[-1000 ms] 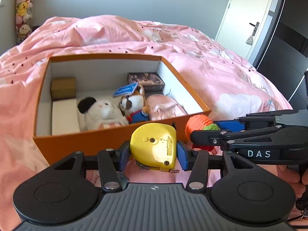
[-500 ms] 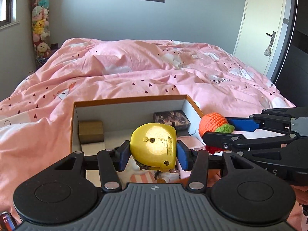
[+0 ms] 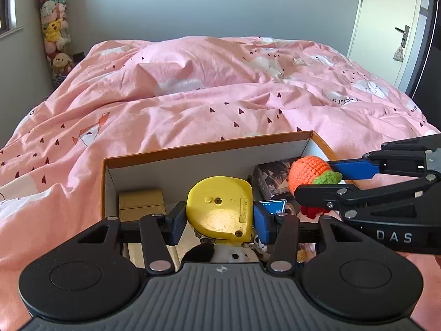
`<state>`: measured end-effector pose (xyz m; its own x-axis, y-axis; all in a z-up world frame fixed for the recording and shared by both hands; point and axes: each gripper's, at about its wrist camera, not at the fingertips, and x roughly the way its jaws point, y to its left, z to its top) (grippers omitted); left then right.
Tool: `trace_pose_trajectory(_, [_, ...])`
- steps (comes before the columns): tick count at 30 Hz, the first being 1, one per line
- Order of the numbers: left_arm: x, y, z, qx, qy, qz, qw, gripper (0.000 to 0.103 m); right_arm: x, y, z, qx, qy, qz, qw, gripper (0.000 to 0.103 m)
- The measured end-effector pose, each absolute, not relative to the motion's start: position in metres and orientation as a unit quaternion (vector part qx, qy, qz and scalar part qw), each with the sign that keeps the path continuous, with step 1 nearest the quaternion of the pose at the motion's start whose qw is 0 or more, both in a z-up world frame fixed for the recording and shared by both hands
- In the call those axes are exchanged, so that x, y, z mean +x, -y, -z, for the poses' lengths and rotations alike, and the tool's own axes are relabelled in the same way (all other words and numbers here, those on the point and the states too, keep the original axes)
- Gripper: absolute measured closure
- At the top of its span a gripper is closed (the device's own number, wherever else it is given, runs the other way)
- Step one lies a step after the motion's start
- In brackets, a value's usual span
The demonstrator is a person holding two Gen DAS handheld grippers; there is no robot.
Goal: Organize objects
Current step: 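Lift both items and carry them over the orange box, then lower both items into the box and open both grippers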
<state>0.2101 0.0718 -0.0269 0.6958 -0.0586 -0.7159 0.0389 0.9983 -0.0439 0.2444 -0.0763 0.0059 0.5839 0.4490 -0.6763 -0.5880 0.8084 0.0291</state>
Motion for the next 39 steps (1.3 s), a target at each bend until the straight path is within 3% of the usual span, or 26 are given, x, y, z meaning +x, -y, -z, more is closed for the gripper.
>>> trace_pose_trajectory(15, [0.26, -0.067, 0.073, 0.111, -0.427, 0.039, 0.897, 0.046, 0.342, 0.053, 0.046, 0.031, -0.462, -0.303, 0.833, 0.061])
trace_pose_trajectory(24, [0.283, -0.07, 0.087, 0.11, -0.494, 0.044, 0.861, 0.046, 0.357, 0.035, 0.068, 0.0, -0.488, -0.29, 0.823, 0.061])
trace_pose_trajectory(39, [0.294, -0.068, 0.098, 0.111, -0.523, 0.067, 0.843, 0.045, 0.365, 0.028, 0.081, -0.008, -0.507, -0.274, 0.817, 0.06])
